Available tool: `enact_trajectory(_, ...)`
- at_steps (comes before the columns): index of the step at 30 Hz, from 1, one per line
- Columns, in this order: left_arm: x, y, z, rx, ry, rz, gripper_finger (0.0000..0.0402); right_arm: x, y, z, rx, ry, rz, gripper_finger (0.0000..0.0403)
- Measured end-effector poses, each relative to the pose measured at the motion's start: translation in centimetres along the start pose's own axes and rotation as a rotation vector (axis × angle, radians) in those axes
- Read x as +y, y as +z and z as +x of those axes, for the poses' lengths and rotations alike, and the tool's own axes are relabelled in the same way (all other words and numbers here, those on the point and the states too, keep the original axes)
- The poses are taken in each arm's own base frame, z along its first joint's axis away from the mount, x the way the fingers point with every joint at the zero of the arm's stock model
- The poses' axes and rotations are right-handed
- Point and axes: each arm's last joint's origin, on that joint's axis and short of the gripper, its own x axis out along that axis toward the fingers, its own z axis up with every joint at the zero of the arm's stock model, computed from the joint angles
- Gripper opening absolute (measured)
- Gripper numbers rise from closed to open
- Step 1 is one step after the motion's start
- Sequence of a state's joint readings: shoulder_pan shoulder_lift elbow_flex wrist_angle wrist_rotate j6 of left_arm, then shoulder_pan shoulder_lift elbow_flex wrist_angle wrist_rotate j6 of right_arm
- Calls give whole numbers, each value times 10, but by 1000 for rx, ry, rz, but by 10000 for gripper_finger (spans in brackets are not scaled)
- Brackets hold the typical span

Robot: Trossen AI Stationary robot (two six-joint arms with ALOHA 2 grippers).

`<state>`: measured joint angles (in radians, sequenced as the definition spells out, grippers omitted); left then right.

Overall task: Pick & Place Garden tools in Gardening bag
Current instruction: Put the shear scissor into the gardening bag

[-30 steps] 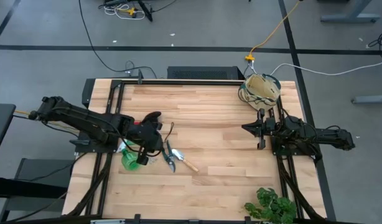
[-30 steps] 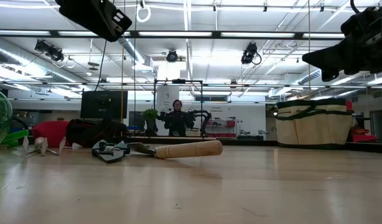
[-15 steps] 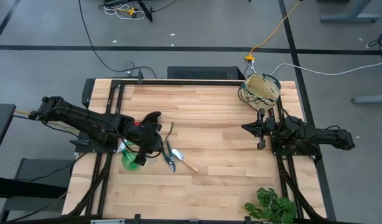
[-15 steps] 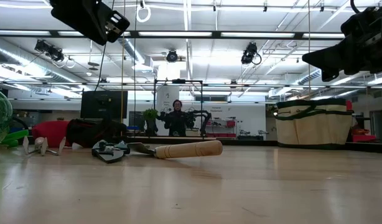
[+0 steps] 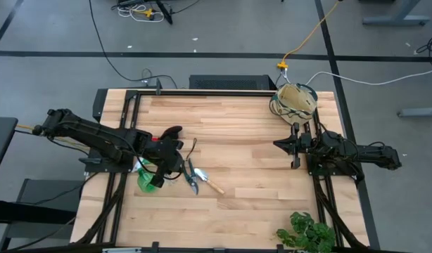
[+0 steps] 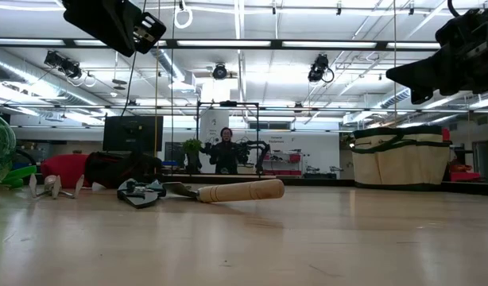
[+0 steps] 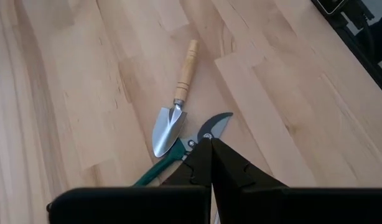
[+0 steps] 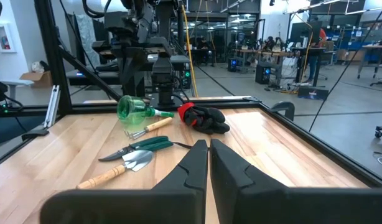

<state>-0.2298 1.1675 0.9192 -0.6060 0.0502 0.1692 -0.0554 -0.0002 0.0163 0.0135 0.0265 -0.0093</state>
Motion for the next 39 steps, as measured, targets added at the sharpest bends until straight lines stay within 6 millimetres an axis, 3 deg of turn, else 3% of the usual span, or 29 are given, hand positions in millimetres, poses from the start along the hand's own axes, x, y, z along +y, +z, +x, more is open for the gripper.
enact_trajectory(24, 0, 0, 0, -1, -4, 0, 4, 0, 0, 0, 0, 0, 0, 21)
enact_trajectory(39, -6, -3, 23, 84, -84, 31, 6, 0, 0, 0, 0, 0, 0, 21)
